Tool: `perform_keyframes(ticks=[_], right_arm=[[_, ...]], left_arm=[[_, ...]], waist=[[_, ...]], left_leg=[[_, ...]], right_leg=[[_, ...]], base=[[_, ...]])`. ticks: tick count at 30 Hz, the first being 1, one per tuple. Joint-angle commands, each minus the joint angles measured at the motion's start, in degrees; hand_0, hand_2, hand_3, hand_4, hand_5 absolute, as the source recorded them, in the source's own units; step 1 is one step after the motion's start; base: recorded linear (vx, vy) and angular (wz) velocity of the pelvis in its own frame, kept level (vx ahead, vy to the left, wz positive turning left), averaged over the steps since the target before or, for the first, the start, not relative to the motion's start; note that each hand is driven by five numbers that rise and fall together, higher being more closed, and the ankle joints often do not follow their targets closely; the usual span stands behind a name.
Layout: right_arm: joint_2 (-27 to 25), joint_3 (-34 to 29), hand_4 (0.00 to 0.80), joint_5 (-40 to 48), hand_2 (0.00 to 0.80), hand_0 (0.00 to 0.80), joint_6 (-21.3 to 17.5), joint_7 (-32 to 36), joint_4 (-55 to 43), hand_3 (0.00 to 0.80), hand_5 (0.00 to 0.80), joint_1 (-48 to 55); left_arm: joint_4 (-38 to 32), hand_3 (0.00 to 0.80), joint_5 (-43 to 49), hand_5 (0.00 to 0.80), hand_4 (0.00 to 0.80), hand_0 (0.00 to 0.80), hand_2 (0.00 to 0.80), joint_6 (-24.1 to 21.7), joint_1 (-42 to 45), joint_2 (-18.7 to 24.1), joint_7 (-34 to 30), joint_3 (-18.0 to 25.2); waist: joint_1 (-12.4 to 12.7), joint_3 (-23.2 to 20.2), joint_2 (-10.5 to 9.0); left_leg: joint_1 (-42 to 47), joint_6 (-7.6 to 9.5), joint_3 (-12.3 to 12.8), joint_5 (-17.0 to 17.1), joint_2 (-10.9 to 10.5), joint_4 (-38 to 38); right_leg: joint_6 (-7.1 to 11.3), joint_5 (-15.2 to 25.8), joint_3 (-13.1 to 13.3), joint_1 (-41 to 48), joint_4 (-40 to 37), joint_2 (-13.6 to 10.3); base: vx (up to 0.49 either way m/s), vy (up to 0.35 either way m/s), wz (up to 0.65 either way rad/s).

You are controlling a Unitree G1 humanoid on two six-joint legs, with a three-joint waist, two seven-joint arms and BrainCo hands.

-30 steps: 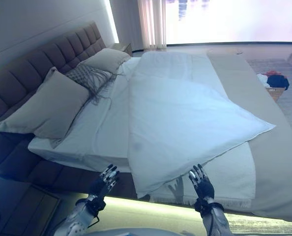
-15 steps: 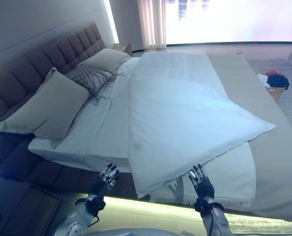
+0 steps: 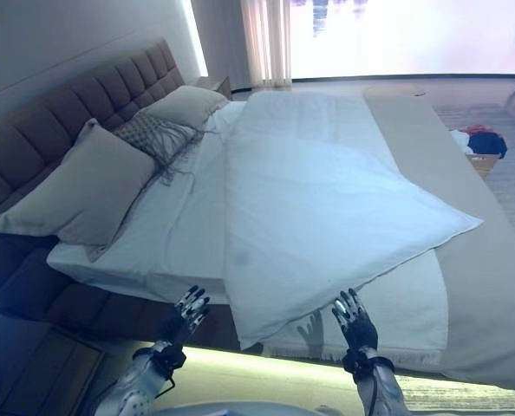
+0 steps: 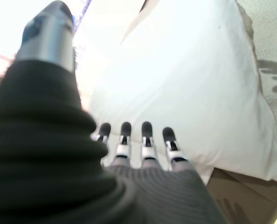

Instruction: Make the bed neatly

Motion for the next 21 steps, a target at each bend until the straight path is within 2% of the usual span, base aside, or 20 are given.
perform_keyframes(ticks=[1,5,8,10,12,13,15,16,17,19,20,21], right_arm=[[0.5,-0.2,0.000,0.7,0.000,0.000,-1.6,1.3,-0.7,0.000,0.000,-4.6],[0.4,-0.3,0.000,2.6,0.000,0.000,-0.7,1.4,0.3,0.000,0.000,-5.7],[1.7,-0.5,0.000,1.0,0.000,0.000,-1.1,1.4,0.0,0.000,0.000,-5.1],[2.7,-1.0,0.000,0.9,0.000,0.000,-2.0,0.9,-0.3,0.000,0.000,-4.6],[2.9,-1.5,0.000,1.1,0.000,0.000,-3.3,0.4,-0.6,0.000,0.000,-3.7],[2.9,-1.6,0.000,1.1,0.000,0.000,-3.9,-0.1,-0.8,0.000,0.000,-3.2],[2.6,-2.0,0.000,1.2,0.000,0.000,-4.1,-0.4,-1.0,0.000,0.000,-2.3],[2.3,-2.4,0.000,1.2,0.000,0.000,-3.8,-0.2,-1.1,0.000,0.000,-1.8],[2.0,-2.7,0.000,1.3,0.000,0.000,-3.7,0.8,-0.9,0.000,0.000,-1.4],[1.3,-3.3,0.000,0.7,0.000,0.000,-3.2,2.5,-0.9,0.000,0.000,-0.7],[1.0,-3.4,0.000,0.6,0.000,0.000,-3.3,3.2,-0.5,0.000,0.000,-0.9],[0.7,-3.5,0.000,0.8,0.000,0.000,-3.3,4.1,0.7,0.000,0.000,-1.8]], left_arm=[[-4.4,0.000,-0.5,0.000,0.000,0.000,0.000,-2.5,-3.5,2.0,-1.5,2.7],[-3.9,0.000,-1.2,0.000,0.000,0.000,0.000,-3.5,-3.4,1.4,-0.4,2.4],[-4.2,0.000,-1.2,0.000,0.000,0.000,0.000,-3.1,-3.6,1.9,-0.6,3.2],[-4.2,0.000,-0.7,0.000,0.000,0.000,0.000,-2.3,-4.8,2.4,-1.4,3.0],[-4.1,0.000,-0.3,0.000,0.000,0.000,0.000,-1.8,-5.8,2.6,-1.9,2.2],[-3.9,0.000,-0.3,0.000,0.000,0.000,0.000,-1.5,-6.1,2.6,-2.0,1.6],[-3.3,0.000,-2.3,0.000,0.000,0.000,0.000,-0.6,-6.6,2.7,-1.5,0.8],[-3.0,0.000,-3.5,0.000,0.000,0.000,0.000,-0.7,-6.8,2.7,-1.2,0.7],[-2.8,0.000,-3.8,0.000,0.000,0.000,0.000,-1.1,-7.0,2.6,-1.1,0.8],[-3.4,0.000,-4.5,0.000,0.000,0.000,0.000,-1.3,-7.3,2.6,-0.3,1.1],[-3.7,0.000,-4.6,0.000,0.000,0.000,0.000,-1.5,-7.5,2.7,0.3,1.0],[-3.7,0.000,-4.5,0.000,0.000,0.000,0.000,-1.5,-8.1,3.0,1.0,1.0]], waist=[[1.2,4.0,-4.43],[1.2,4.6,-3.76],[0.8,4.2,-3.34],[0.3,4.3,-3.10],[0.2,4.5,-2.54],[0.0,4.7,-1.88],[-0.8,5.0,-0.98],[-1.3,5.2,-0.64],[-1.8,5.2,-0.59],[-2.6,5.0,-0.97],[-2.9,5.0,-1.76],[-3.2,5.0,-2.81]], left_leg=[[-3.7,3.74,-1.8,-10.7,-3.0,13.7],[-3.0,4.38,-1.4,-10.3,-3.6,12.6],[-2.2,5.54,-1.0,-10.2,-4.4,10.7],[-2.2,7.02,-1.3,-10.6,-5.2,10.2],[-3.1,9.04,-3.0,-11.2,-7.0,10.6],[-2.7,9.90,-5.0,-12.9,-8.2,10.8],[-2.5,11.50,-5.8,-13.4,-10.0,10.7],[-2.0,11.79,-5.9,-13.5,-10.6,10.5],[-1.5,11.67,-6.2,-13.4,-11.0,10.1],[-0.5,11.00,-7.2,-13.5,-11.5,9.0],[-0.8,10.71,-6.7,-12.5,-11.7,8.9],[-0.2,10.03,-7.4,-13.4,-12.1,8.9]], right_leg=[[2.78,20.8,-3.9,5.2,-20.6,-0.5],[3.45,21.8,-4.0,5.5,-20.9,-1.7],[4.68,22.8,-2.4,3.3,-16.6,-5.0],[5.06,24.3,-1.2,0.8,-10.6,-7.8],[4.46,26.0,0.5,-2.7,-2.1,-10.5],[5.20,26.3,3.2,-5.2,4.2,-11.5],[5.07,28.7,6.5,-10.4,13.0,-12.1],[4.94,29.4,7.6,-12.2,14.8,-11.8],[4.89,29.5,7.7,-13.3,14.5,-11.2],[5.20,30.6,7.3,-13.2,8.7,-10.2],[4.49,32.8,5.8,-13.0,3.4,-10.3],[5.57,34.3,5.5,-12.9,-3.4,-10.3]], base=[[-0.007,0.124,0.02],[0.008,0.182,0.02],[0.034,0.216,0.02],[0.032,0.266,0.08],[0.071,0.351,0.19],[0.104,0.402,0.25],[0.085,0.377,0.38],[0.089,0.271,0.43],[0.136,0.177,0.33],[0.142,-0.001,0.15],[0.172,-0.169,0.09],[0.201,-0.256,-0.03]])
